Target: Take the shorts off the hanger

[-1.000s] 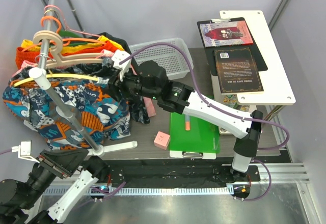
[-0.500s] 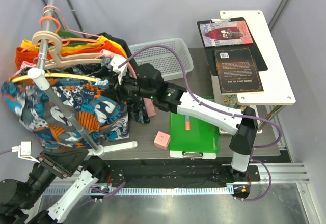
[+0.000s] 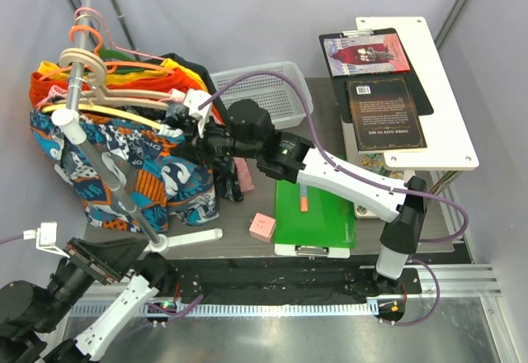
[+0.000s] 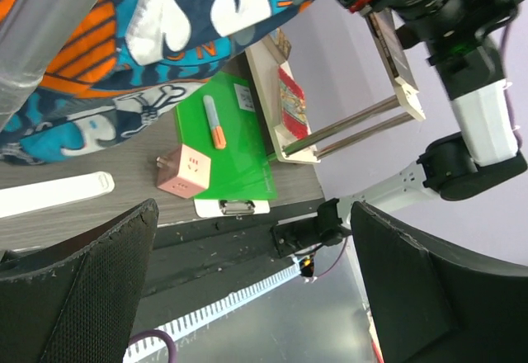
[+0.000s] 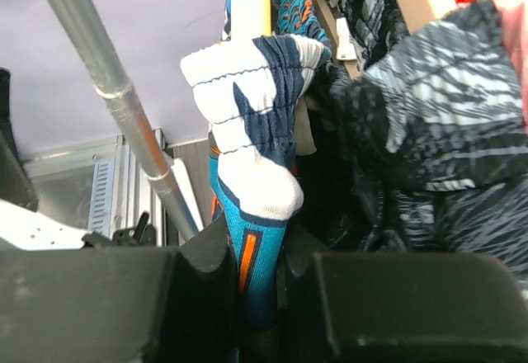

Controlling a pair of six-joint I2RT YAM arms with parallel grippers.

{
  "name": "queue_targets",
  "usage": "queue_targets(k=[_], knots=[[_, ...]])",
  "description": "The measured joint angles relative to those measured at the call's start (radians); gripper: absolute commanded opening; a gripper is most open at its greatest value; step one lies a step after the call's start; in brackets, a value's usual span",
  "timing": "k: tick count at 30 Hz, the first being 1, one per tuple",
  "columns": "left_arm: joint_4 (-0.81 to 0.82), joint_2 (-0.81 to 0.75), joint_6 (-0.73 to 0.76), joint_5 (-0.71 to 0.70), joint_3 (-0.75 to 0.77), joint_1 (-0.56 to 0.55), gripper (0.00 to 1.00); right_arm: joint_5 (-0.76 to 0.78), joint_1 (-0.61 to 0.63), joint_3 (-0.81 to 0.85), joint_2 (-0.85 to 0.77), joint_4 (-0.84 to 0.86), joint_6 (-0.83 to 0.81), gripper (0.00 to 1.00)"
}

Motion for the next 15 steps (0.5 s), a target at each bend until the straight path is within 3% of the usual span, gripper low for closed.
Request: queue_targets(k=[11, 15], knots=[[0.004, 0.040, 0.042, 0.043, 0.011, 0.000, 0.98, -0.097, 0.000, 0.308, 0.072, -0.248, -0.026, 0.01], [0.005, 0.077, 0.067, 0.106, 0.030, 0.000, 0.98, -0.108, 0.011, 0.537, 0.191, -0.343, -0.018, 0.01]])
